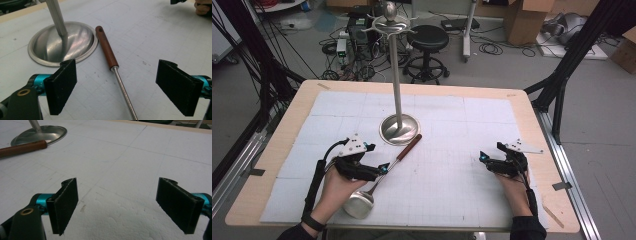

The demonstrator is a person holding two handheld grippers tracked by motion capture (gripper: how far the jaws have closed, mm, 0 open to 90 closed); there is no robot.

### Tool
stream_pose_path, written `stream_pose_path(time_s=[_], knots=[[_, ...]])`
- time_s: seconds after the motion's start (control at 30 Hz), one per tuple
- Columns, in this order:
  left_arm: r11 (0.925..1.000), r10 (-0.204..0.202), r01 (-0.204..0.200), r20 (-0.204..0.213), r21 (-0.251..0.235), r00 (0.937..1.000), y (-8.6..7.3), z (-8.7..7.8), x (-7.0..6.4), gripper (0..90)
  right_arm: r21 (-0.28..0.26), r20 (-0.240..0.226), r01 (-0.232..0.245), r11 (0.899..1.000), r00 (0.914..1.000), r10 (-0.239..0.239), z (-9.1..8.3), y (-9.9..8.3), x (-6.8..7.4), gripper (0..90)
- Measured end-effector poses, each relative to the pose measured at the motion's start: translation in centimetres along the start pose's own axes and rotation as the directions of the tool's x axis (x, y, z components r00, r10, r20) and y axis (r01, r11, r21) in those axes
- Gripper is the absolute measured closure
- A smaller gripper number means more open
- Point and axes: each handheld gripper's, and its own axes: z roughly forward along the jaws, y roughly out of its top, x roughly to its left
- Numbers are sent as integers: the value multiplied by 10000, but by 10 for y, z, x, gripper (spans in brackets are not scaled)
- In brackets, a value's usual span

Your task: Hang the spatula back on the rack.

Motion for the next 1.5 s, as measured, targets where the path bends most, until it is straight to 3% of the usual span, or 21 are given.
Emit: stream_pose_path(time_s=[0.27, 0.5, 0.8, 0.83, 0.87, 0.93, 0.97, 1.17, 1.23, 1.3, 1.5], knots=[[9945, 186, -177, -83, 1035, 9998, -1, 17, -12, 213, -12, 19, 75, 10000, 10000, -75, 0, 0, 0, 173], [9845, 326, -288, -197, 1728, 9993, -3, 28, -18, 337, 15, 5, 20, 10000, 10000, -20, 0, 0, 0, 173], [9617, 179, -46, -460, 2741, 9988, -5, 38, -21, 457, 5, -2, 47, 10000, 10000, -47, 0, 0, 0, 174], [9617, 179, -46, -460, 2741, 9988, -5, 38, -21, 465, -2, 14, 66, 10000, 10000, -66, 0, 0, 0, 174], [9545, 162, -37, -397, 2983, 9991, -6, 40, -21, 486, -6, 15, 64, 10000, 10000, -64, 0, 0, 0, 174], [9518, 157, -22, -418, 3068, 9990, -6, 41, -21, 534, -4, 13, 68, 10000, 10000, -68, 0, 0, 0, 174], [9402, 214, 13, -629, 3407, 9978, -7, 45, -22, 555, 10, 8, 11, 10000, 10000, -11, 0, 0, 0, 174], [9345, -79, 316, -682, 3547, 9976, -6, 46, -22, 589, 15, 7, 13, 10000, 10000, -13, 0, 0, 0, 174], [9333, -107, 353, -703, 3575, 9975, -6, 46, -23, 629, 0, 6, 38, 10000, 10000, -38, 0, 0, 0, 174], [9292, -135, 376, -681, 3677, 9976, -4, 47, -23, 725, 13, 3, 28, 10000, 10000, -28, 0, 0, 0, 174], [9279, -194, 448, -720, 3702, 9972, -4, 48, -23, 776, 20, -7, 56, 10000, 10000, -56, 0, 0, 0, 174]])
